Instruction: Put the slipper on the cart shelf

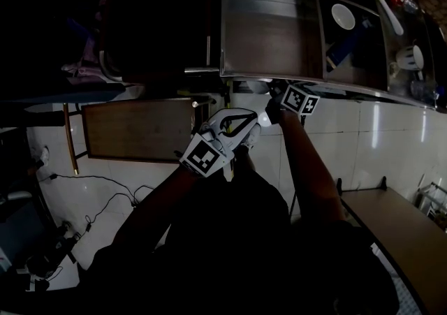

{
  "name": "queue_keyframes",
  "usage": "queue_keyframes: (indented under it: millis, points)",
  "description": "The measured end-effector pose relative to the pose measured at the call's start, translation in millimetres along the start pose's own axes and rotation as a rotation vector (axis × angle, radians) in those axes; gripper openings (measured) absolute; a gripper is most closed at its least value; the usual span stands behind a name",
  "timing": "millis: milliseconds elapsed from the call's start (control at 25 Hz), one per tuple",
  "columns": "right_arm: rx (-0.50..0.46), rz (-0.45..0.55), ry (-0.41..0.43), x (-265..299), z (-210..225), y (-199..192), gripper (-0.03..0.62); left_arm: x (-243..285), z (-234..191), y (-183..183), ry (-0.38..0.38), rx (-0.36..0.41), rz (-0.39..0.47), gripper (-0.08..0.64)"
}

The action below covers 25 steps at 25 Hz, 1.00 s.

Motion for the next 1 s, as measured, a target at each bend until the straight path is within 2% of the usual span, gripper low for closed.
queue_keyframes:
  millis: [240, 440, 640, 760, 880, 1000]
  points:
    - [-0.13, 0.005, -0.13, -3, 13, 6, 0.119, 5, 0, -4, 0.009, -0.003, -0.001, 0.002]
    - [-0.199, 0.009, -0.216, -7, 13, 16, 0.197, 8, -4, -6, 0.019, -0.008, -0.004, 0.002]
    - [-0.221, 0.0, -0.252, -11, 20, 12, 0.223, 17, -12, -11, 0.026, -0.003, -0.009, 0.002]
    - [-0.273, 0.002, -0.269, -17, 25, 11, 0.249, 24, -11, -14, 0.017, 0.013, -0.015, 0.002]
    - [-0.331, 0.01, -0.323, -27, 29, 15, 0.278, 25, -9, -9, 0.013, -0.005, -0.009, 0.002]
    - [-0.39, 0.014, -0.388, -38, 36, 21, 0.319, 23, -9, -12, 0.005, 0.033, -0.028, 0.002]
Point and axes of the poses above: the fingertips, and each gripper's own axes: x forward along the fingers, z to its right, y out of its top, the point moved 1 cm from there along -x, backward along the fingers, and after that the axes turned 11 degrees about -x, right-handed, at the moved point
